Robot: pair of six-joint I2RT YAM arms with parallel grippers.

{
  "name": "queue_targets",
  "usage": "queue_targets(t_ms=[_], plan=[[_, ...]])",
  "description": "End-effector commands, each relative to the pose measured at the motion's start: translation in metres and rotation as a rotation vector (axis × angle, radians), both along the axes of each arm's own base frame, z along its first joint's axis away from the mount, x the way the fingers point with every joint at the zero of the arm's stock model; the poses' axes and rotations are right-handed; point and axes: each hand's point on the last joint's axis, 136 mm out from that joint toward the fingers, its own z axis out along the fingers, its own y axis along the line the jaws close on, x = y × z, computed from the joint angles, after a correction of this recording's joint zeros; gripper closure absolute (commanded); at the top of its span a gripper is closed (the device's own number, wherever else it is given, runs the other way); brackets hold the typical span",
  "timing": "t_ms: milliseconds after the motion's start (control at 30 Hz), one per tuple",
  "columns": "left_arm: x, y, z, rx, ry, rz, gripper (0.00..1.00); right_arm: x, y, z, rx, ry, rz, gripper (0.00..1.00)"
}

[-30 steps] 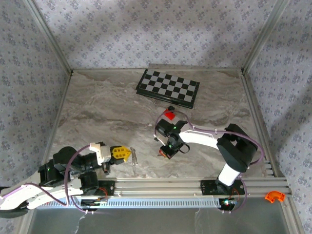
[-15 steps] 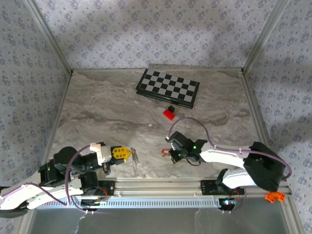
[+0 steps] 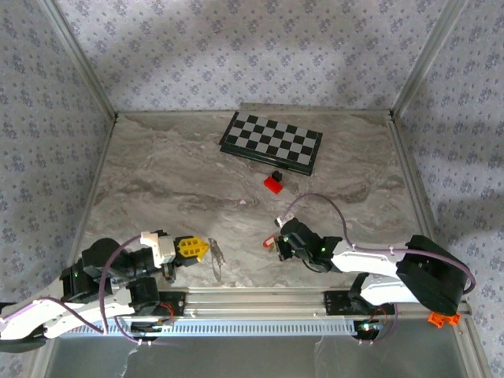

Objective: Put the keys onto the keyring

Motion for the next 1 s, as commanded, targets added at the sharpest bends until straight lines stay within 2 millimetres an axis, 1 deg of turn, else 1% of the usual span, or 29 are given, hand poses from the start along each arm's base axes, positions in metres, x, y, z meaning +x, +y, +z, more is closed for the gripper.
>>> queue_targets(t_ms=[0, 133, 167, 233, 300, 400, 433, 467, 533, 600, 667, 867, 900, 933, 967], plan=[[0.0, 0.002, 0.014, -0.047, -0.033, 0.009, 1.0, -0.003, -0.001, 0.011, -0.052, 0.015, 0.014, 0.71], [0.001, 0.002, 0.014, -0.046, -0.034, 0.01, 1.0, -0.008, -0.009, 0.032, -0.073, 0.054, 0.01, 0.57], [0.001, 0.001, 0.013, -0.044, -0.034, 0.009, 1.0, -0.006, -0.01, 0.04, -0.067, 0.068, 0.014, 0.55], [0.0, 0.001, 0.013, -0.045, -0.033, 0.007, 1.0, -0.002, -0.013, 0.047, -0.076, 0.117, 0.016, 0.53], [0.0, 0.001, 0.013, -0.043, -0.031, 0.003, 1.0, 0.003, -0.011, 0.054, -0.089, 0.173, 0.04, 0.53], [-0.002, 0.0, 0.013, -0.044, -0.028, -0.006, 1.0, 0.008, -0.004, 0.061, -0.165, 0.223, 0.136, 0.53], [-0.002, 0.0, 0.013, -0.044, -0.028, -0.011, 1.0, 0.007, -0.002, 0.06, -0.197, 0.257, 0.171, 0.53], [-0.003, 0.0, 0.013, -0.044, -0.031, -0.015, 1.0, 0.0, -0.002, 0.057, -0.234, 0.311, 0.222, 0.54], [-0.004, -0.001, 0.012, -0.04, -0.029, -0.02, 1.0, -0.002, -0.005, 0.049, -0.325, 0.365, 0.307, 0.55], [-0.005, -0.002, 0.011, -0.035, -0.029, -0.025, 1.0, -0.002, -0.007, 0.041, -0.396, 0.403, 0.347, 0.57], [-0.006, -0.002, 0.011, -0.033, -0.03, -0.031, 1.0, -0.008, -0.008, 0.034, -0.427, 0.47, 0.379, 0.57], [-0.009, -0.002, 0.012, -0.032, -0.035, -0.041, 1.0, 0.007, -0.004, 0.02, -0.504, 0.476, 0.403, 0.58], [-0.009, -0.002, 0.011, -0.031, -0.035, -0.041, 1.0, 0.005, -0.006, 0.015, -0.527, 0.487, 0.409, 0.59], [-0.009, -0.002, 0.011, -0.031, -0.036, -0.042, 1.0, 0.012, 0.0, 0.018, -0.537, 0.467, 0.413, 0.59], [-0.009, -0.002, 0.011, -0.03, -0.036, -0.042, 1.0, 0.013, -0.001, 0.016, -0.562, 0.464, 0.42, 0.6]])
